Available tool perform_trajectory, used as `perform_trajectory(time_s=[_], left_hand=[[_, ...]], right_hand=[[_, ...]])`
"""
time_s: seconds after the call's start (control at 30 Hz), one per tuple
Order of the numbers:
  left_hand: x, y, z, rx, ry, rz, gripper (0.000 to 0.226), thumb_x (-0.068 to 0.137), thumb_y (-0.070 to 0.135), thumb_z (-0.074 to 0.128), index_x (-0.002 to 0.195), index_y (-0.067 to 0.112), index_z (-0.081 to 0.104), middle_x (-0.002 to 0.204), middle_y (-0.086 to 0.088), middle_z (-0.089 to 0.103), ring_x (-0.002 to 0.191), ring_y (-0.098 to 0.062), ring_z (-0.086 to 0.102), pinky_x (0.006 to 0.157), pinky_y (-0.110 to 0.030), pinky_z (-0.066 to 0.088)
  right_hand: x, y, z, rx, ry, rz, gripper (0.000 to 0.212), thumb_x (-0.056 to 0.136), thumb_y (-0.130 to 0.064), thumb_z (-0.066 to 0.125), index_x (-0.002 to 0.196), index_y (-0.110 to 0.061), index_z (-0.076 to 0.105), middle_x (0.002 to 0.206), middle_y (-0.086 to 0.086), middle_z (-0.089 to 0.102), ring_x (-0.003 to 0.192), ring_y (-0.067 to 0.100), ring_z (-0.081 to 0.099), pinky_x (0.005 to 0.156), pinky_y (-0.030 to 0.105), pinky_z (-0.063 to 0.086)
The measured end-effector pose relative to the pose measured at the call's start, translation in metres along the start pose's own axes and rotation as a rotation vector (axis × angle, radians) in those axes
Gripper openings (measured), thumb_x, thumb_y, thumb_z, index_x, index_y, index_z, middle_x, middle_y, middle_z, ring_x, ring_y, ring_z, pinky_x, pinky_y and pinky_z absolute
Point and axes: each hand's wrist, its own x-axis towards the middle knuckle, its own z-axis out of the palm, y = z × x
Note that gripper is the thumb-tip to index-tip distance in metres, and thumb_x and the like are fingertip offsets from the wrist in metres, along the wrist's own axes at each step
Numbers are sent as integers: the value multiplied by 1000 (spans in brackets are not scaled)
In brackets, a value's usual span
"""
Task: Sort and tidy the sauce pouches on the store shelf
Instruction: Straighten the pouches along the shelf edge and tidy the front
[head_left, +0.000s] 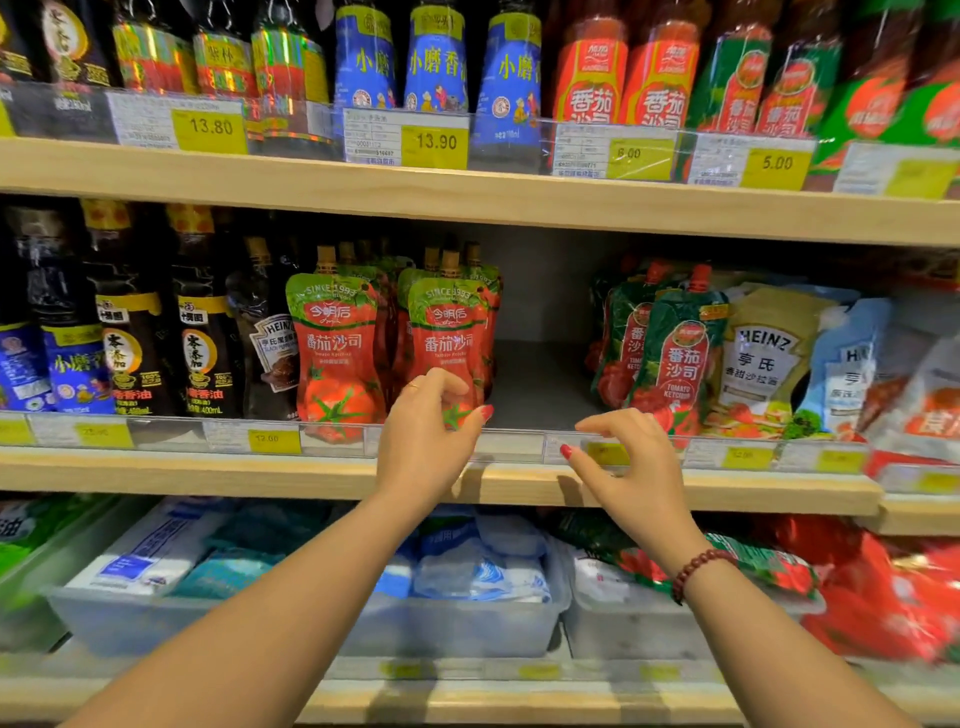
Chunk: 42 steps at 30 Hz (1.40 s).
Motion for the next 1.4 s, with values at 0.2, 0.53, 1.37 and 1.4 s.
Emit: perform_trajectory(time_s=[0.2,0.53,1.37,1.4], left_hand=[[-17,27,42,-44,-147,120,19,80,27,69,94,19,59,94,5,59,92,-11,55,79,-22,40],[-26,36,83,120,-115,191,24,79,35,68,102,26,66,97,4,66,99,-21,54,91,-33,29],[-28,25,104,213,-1,189,14,79,36,66,92,31,63,89,6,64,88,-19,52,84,-28,24],[-27,26,103,207,-7,184,14,79,35,66,92,31,63,90,6,64,89,-19,52,84,-28,24]], right_hand=[[-38,21,-29,55,73,74,11,78,-16,73,87,-15,67,86,-3,63,88,12,55,80,23,42],[-94,81,-27,-9,24,218,22,72,-19,78,90,-19,65,84,-4,61,83,15,57,72,26,47],[-103,102,-38,-437,15,98,23,79,0,67,102,0,66,89,13,69,84,33,63,75,39,50],[-103,101,-44,-454,26,63,23,81,0,65,103,1,66,90,14,69,84,32,64,75,39,52]])
